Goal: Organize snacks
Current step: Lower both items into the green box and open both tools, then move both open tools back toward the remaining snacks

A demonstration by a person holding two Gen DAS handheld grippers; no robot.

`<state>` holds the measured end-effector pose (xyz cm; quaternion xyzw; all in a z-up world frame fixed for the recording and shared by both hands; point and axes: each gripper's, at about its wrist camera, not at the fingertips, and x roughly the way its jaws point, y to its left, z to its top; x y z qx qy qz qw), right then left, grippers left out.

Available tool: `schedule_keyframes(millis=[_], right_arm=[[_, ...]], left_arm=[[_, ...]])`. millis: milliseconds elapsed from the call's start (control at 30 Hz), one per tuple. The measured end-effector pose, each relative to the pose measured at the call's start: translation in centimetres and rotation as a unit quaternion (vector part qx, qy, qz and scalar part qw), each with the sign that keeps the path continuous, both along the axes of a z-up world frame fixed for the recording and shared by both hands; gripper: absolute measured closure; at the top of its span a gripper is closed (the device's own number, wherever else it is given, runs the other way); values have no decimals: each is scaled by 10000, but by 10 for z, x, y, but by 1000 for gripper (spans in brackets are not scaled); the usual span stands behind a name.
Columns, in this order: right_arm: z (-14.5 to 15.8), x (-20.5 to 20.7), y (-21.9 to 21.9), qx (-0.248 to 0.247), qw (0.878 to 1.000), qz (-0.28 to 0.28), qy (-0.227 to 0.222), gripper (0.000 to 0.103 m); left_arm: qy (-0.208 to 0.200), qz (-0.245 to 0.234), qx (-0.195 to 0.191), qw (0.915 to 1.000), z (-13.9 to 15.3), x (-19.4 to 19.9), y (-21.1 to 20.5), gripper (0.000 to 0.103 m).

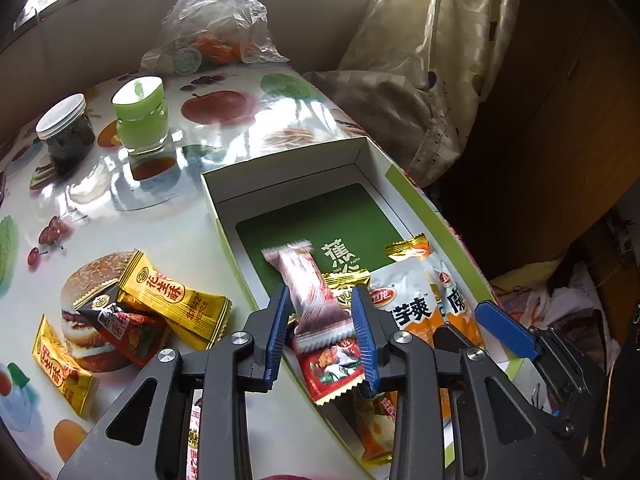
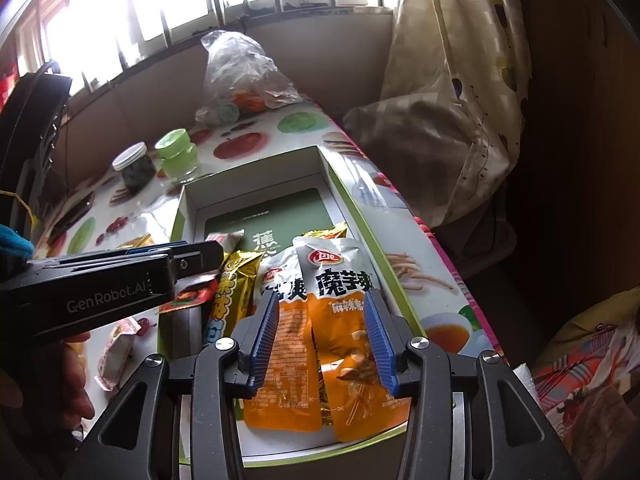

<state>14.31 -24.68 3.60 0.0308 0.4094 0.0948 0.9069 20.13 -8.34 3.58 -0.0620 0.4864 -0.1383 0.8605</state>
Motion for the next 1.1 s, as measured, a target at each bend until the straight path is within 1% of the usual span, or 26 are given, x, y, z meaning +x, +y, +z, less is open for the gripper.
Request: schedule_keyframes(millis=[167,433,567,667,767,1100], right_arm=[[2,-4,1,-54,10000,-16,-27,59],[6,-11,1,-85,9999,-59,-85,57],[10,-16,4,-95,9999,-51,-128,56],[13,-19,6,-104,9998,-55,-144,55],[16,-22,9,-95,9998,-27,-178,54],[24,-34,23,-115,9995,91,-269,54]], left_arm=[[-35,10,-17,10000,3,-4,2,69],[-182,61,22,9998,16,-16,6,65],[-267,84,13,9996,22,-23,10,65],[-415,119,146,9990,28,-31,12,65],[-439,125,97,9989,31,-38,16,65],[-591,291,135,9977,42,-60,32,65]])
